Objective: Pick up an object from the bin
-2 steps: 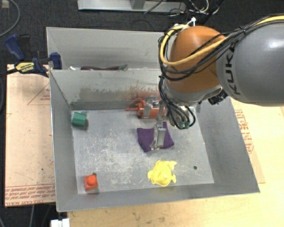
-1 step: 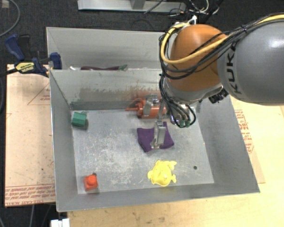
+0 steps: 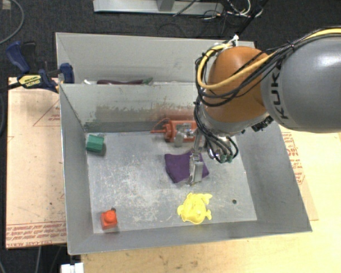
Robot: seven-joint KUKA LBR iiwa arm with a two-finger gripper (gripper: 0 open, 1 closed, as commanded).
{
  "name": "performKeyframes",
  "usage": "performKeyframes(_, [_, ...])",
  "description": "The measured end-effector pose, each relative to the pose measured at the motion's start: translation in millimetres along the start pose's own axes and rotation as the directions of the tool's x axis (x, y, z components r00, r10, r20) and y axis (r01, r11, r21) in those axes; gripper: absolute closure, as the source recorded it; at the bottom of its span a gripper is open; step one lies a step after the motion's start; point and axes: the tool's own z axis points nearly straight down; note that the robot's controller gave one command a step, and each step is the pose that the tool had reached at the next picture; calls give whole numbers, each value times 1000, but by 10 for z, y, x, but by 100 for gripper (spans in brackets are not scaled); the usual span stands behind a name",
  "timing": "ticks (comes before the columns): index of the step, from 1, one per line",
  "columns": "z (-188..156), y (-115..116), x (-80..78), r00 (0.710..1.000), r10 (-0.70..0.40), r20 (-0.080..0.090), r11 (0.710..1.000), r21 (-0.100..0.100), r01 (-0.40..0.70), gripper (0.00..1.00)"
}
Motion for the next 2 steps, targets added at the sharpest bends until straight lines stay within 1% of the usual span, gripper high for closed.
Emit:
performKeyframes(1, [633, -195, 240, 995, 96, -4, 995, 0, -96, 100])
performKeyframes(2, [633, -195, 240, 995, 96, -4, 995, 0, -96, 100])
